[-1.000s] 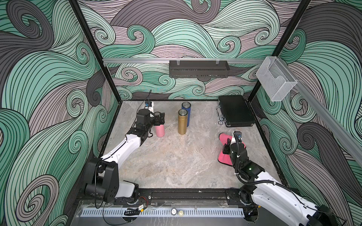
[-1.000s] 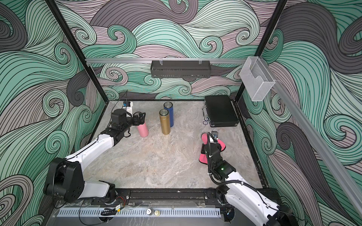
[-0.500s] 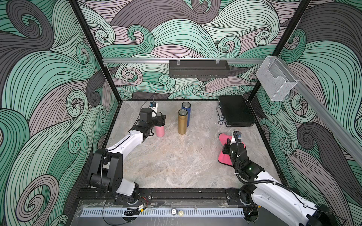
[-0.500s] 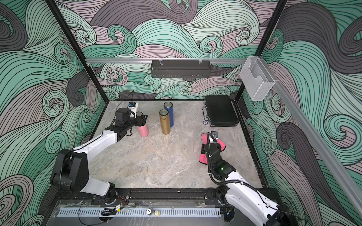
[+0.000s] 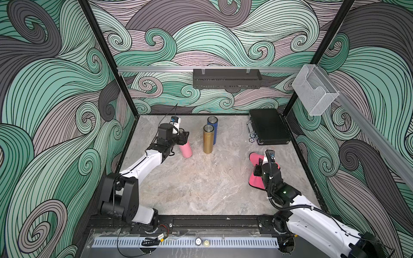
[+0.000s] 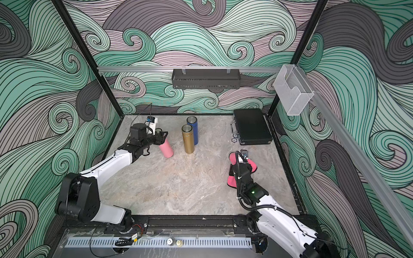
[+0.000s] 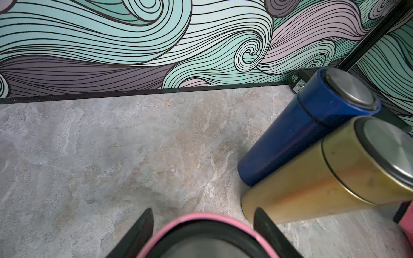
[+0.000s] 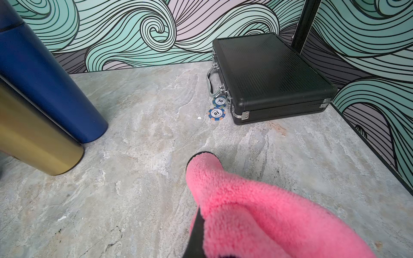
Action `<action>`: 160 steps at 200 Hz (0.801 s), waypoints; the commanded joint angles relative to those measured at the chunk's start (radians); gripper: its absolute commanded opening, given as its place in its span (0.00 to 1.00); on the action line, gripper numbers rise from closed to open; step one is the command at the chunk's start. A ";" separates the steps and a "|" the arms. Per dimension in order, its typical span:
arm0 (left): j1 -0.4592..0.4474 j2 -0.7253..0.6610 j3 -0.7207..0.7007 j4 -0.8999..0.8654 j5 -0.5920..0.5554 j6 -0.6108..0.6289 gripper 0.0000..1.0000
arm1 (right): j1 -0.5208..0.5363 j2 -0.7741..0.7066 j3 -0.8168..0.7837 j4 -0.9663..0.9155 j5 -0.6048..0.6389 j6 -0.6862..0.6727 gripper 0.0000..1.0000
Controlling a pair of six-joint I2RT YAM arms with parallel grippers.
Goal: Wipe the surface of the thermos
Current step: Pick up the thermos from the center of the board.
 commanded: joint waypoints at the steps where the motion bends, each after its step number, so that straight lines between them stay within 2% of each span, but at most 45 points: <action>1: -0.011 -0.036 0.018 0.008 0.023 0.016 0.52 | -0.007 -0.001 0.018 0.012 0.003 -0.002 0.00; 18: -0.016 -0.030 0.029 -0.007 0.026 0.021 0.60 | -0.007 -0.002 0.018 0.013 0.003 -0.001 0.00; 64: -0.034 -0.030 0.036 -0.019 0.031 0.040 0.72 | -0.007 0.000 0.018 0.013 0.005 -0.001 0.00; 140: -0.041 -0.035 0.045 -0.023 0.035 0.049 0.75 | -0.007 -0.001 0.018 0.013 0.005 -0.001 0.00; 160: -0.041 -0.031 0.046 -0.023 0.035 0.052 0.72 | -0.007 -0.002 0.018 0.012 0.005 -0.001 0.00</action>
